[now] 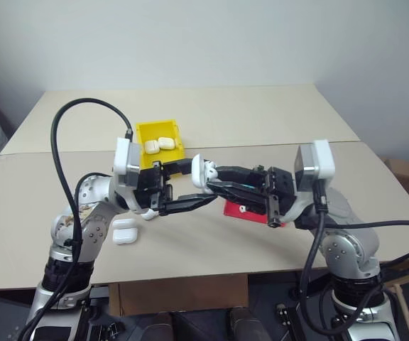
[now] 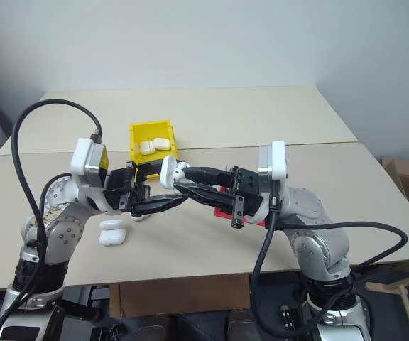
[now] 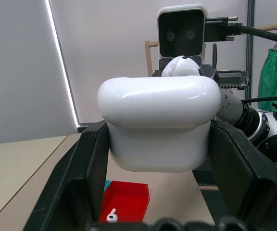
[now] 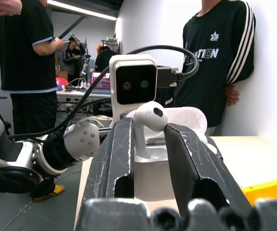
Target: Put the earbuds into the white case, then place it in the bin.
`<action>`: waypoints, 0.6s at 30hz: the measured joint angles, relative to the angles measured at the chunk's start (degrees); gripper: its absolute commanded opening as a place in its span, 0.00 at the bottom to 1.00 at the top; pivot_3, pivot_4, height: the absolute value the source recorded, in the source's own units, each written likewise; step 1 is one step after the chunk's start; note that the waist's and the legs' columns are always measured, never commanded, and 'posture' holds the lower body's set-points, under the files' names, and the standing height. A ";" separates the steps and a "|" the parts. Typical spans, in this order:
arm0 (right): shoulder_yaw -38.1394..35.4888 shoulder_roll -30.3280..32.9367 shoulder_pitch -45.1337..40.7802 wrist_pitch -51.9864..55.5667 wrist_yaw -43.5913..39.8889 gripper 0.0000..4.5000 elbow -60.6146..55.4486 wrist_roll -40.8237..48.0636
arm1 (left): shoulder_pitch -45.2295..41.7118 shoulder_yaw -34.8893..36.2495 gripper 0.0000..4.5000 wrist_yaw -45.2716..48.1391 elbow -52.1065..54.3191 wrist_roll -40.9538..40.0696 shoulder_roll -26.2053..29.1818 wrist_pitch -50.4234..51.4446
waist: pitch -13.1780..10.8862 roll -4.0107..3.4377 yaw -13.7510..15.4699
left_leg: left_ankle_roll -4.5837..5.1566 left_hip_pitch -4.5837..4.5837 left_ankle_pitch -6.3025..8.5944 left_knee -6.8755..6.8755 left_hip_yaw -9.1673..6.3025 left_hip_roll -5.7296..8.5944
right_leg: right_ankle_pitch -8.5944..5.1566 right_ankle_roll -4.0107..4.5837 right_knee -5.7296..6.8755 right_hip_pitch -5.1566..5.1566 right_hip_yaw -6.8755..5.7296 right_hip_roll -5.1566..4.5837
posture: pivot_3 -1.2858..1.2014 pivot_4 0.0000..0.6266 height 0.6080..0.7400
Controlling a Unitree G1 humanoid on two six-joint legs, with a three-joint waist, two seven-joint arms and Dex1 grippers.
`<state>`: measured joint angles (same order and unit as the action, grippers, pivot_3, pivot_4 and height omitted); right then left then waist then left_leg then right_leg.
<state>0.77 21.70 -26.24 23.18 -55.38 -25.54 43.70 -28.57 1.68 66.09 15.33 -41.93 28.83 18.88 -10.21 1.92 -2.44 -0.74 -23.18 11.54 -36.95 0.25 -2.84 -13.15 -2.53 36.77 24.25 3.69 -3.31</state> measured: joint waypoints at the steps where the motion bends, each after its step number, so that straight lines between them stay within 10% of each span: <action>1: 0.18 0.03 0.07 -0.35 -0.17 0.46 0.00 -0.34 | 0.03 0.00 0.62 -0.08 0.00 0.13 0.00 0.00 | 0.00 0.00 -0.01 | 0.00 0.00 0.00 0.00 0.00 0.00 | 0.00 -0.01 0.00 0.00 0.00 0.00 | 0.52 0.24 1.00; 18: -4.60 5.36 -1.36 -4.20 -2.67 0.46 3.42 -1.59 | 0.62 0.00 0.62 0.88 -0.11 1.48 0.35 -1.41 | 0.00 0.00 0.06 | 0.00 0.00 0.00 -0.01 0.02 0.02 | -0.01 -0.02 -0.02 -0.01 0.00 -0.01 | 0.52 0.24 1.00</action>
<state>-3.83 27.05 -27.60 18.98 -58.04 -22.12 42.11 -27.96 1.68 66.97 15.22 -40.45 29.18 17.48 -10.21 1.93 -2.38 -0.74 -23.18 11.54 -36.95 0.27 -2.82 -13.16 -2.55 36.75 24.23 3.69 -3.33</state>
